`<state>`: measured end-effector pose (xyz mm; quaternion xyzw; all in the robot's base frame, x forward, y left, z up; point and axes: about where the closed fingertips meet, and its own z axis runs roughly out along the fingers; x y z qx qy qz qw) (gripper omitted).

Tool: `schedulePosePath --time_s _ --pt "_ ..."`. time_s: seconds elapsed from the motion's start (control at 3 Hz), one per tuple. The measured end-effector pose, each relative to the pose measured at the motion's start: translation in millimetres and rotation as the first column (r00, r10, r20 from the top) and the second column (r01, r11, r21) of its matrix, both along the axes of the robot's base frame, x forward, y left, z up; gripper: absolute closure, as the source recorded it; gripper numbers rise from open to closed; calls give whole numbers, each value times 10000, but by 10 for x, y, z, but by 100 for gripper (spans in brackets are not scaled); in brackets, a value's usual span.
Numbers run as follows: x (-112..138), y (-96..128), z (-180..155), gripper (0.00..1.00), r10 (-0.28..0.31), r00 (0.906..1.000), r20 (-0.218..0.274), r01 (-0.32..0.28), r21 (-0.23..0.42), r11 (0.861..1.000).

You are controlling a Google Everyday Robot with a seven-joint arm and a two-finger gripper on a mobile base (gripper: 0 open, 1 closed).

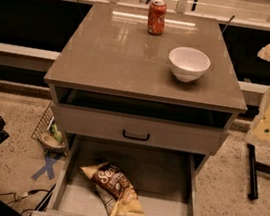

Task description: Pick brown chip bag from middle drawer and place on counter

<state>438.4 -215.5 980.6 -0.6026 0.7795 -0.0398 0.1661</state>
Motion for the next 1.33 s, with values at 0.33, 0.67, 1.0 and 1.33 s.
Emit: schedulePosePath --time_s 0.33,0.67,1.0,1.33 --pt "0 0 0 0 0 10000 0 0 0 10000" --pt "25 51 -221 0 108 9998 166 -110 82 9999" --pt "-40 194 -671 0 523 9975 483 -549 543 9970" --pt "-163 506 -1229 0 823 9918 980 -910 881 9919"
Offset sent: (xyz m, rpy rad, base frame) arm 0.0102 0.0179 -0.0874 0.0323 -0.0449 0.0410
